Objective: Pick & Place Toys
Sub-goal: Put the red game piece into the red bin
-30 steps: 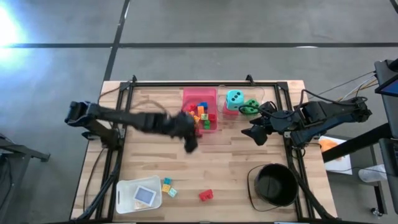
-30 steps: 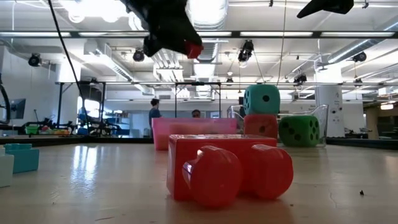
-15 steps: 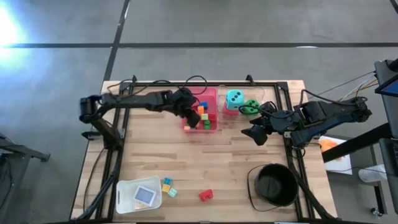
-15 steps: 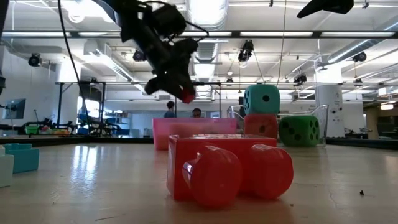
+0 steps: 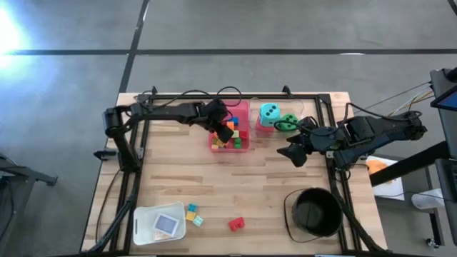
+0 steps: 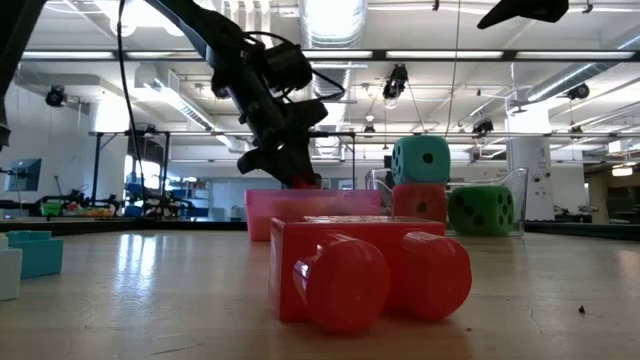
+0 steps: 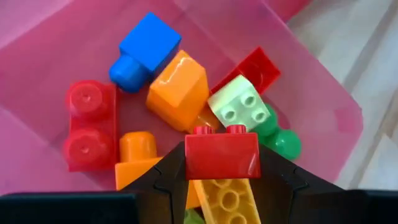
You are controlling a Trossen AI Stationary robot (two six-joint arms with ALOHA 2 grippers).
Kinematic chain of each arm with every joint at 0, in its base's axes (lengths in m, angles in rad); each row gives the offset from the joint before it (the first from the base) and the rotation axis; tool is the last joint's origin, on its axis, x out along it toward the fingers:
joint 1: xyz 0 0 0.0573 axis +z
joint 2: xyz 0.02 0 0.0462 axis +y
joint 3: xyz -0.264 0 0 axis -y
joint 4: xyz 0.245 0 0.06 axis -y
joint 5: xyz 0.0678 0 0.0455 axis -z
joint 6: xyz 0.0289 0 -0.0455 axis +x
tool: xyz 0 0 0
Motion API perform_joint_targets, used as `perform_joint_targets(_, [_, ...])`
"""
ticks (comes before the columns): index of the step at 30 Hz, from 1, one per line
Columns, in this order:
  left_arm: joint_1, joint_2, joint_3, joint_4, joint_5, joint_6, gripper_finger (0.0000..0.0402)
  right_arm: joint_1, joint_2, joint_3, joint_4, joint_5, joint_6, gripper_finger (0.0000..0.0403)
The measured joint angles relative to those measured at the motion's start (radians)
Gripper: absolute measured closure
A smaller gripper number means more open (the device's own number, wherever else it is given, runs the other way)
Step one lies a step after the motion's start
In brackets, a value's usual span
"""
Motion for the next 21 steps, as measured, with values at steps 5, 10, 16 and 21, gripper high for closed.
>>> perform_joint_targets(5, [0.025, 0.020, 0.002, -0.024, -0.007, 0.001, 0.0269, 0.000, 0.000, 0.000, 0.000, 0.000, 0.003, 0.0033])
perform_joint_targets(10, [0.028, 0.027, -0.006, -0.065, -0.028, 0.003, 0.0269, 0.000, 0.000, 0.000, 0.002, 0.000, 0.003, 0.0033])
perform_joint_targets(16, [0.029, 0.027, -0.007, -0.068, -0.037, 0.005, 0.0269, 0.000, 0.000, 0.000, 0.002, 0.000, 0.003, 0.0033])
perform_joint_targets(21, [0.029, 0.027, -0.007, -0.068, -0.037, 0.005, 0.0269, 0.000, 0.000, 0.000, 0.002, 0.000, 0.001, 0.0033])
